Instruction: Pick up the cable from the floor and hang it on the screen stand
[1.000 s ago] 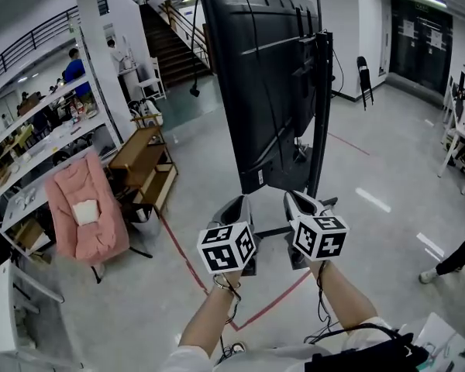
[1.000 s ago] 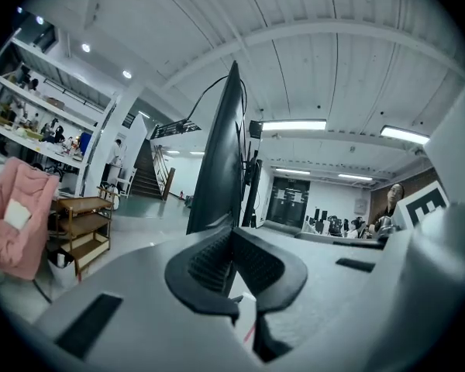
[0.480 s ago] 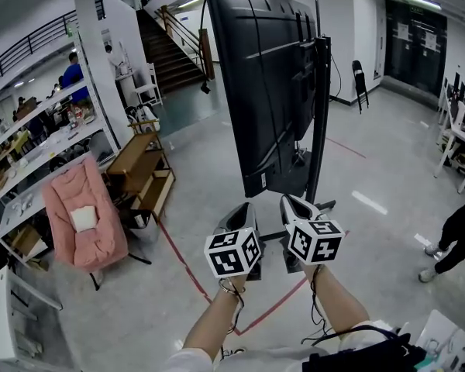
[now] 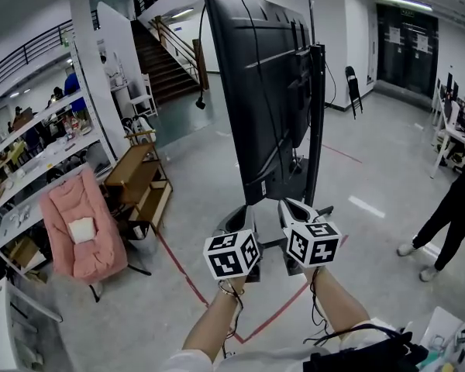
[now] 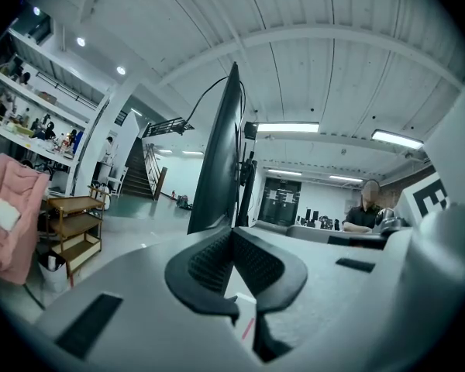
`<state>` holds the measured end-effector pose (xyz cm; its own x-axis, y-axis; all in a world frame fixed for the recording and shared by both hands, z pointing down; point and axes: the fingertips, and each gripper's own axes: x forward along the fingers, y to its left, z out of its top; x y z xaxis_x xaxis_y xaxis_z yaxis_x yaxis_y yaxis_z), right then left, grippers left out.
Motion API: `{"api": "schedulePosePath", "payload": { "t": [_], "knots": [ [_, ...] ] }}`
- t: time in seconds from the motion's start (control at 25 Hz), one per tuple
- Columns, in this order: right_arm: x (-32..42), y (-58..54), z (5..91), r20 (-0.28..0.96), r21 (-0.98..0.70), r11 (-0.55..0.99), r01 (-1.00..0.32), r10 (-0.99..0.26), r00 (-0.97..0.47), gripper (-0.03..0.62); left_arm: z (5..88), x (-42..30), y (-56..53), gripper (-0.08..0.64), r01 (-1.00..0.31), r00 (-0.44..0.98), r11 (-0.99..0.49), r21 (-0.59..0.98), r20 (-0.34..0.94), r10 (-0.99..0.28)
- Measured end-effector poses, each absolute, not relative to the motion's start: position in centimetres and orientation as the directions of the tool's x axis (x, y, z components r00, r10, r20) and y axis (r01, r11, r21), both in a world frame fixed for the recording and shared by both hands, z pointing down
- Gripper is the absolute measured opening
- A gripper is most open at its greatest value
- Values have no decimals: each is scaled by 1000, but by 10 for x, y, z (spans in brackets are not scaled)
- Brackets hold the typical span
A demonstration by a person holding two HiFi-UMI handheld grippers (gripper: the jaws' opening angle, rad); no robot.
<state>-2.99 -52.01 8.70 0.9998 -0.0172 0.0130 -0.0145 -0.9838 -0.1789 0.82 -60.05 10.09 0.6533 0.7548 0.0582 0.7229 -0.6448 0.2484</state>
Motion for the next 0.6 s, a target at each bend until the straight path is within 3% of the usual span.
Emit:
{"api": "schedulePosePath", "payload": {
  "t": [0.6],
  "knots": [
    [-29,-510,89,16,-164,-986,25,22,1000,17,102,11,-586,5,749,620,-609,260,50,783]
  ]
}}
